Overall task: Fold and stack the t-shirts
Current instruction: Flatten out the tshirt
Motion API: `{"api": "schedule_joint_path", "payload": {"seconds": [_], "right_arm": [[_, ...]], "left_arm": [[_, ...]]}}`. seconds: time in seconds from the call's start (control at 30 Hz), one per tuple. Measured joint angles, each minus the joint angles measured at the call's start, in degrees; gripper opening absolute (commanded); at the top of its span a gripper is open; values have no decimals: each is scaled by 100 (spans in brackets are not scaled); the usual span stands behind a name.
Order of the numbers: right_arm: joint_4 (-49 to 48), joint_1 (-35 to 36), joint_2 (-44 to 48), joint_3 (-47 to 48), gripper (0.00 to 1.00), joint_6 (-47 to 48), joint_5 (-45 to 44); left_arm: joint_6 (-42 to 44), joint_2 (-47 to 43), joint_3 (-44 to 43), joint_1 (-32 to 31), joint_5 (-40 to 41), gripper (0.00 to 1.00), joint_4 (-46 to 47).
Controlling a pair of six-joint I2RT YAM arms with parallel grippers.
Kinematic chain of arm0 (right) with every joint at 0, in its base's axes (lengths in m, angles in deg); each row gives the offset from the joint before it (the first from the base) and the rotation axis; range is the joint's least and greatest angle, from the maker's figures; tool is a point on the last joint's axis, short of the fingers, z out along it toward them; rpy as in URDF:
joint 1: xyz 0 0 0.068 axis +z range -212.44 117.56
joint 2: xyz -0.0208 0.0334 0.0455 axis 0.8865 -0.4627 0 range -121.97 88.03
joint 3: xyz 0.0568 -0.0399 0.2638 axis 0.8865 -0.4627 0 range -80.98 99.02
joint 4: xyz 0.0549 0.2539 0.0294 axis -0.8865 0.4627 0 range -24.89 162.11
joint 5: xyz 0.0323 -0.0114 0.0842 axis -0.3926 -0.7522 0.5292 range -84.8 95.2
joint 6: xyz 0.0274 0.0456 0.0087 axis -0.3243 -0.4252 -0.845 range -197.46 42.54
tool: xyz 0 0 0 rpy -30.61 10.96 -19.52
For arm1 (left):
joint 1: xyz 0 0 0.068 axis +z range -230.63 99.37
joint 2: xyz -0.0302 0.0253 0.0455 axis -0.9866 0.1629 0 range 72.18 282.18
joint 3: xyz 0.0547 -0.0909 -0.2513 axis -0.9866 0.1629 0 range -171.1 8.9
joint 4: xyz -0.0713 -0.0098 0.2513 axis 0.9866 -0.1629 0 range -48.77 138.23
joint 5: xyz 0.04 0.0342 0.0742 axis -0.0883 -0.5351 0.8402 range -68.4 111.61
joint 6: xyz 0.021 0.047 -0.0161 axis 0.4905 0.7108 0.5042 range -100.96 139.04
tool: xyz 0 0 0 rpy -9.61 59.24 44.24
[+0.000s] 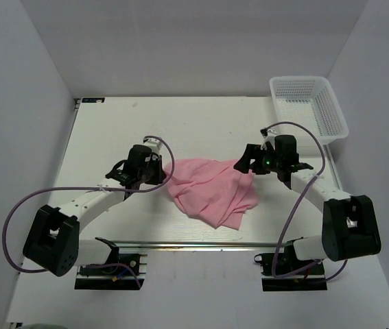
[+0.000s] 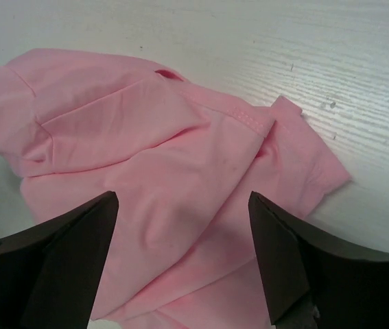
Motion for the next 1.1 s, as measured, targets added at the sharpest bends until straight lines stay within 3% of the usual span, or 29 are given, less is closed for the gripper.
{"api": "schedule_joint_path", "payload": {"seconds": [0.33, 0.63, 0.67, 0.77, 0.8, 0.83, 0.87, 1.1], "right_arm": [[-66, 9, -15, 203, 83, 2, -363], [-63, 168, -1064, 601, 70, -31, -369], [-48, 203, -1178, 632, 68, -42, -369], [-11, 295, -1440, 750, 41, -42, -387], [-11, 326, -1521, 798, 19, -57, -389], [-20, 356, -1578, 828, 7, -33, -391], [-22, 389, -1613, 846, 0, -66, -385], [-11, 538, -1432, 850, 0, -127, -575]], "left_arm": [[-46, 48, 2, 2, -74, 0, 361], [-46, 81, 4, 2, -70, 0, 437], [-46, 87, 4, 2, -68, 0, 439], [-46, 90, 2, 2, -63, 0, 435], [-46, 90, 2, 2, -59, 0, 437], [-46, 90, 2, 2, -48, 0, 435], [-46, 90, 2, 2, -44, 0, 433], [-24, 87, -48, 2, 26, 0, 352]]}}
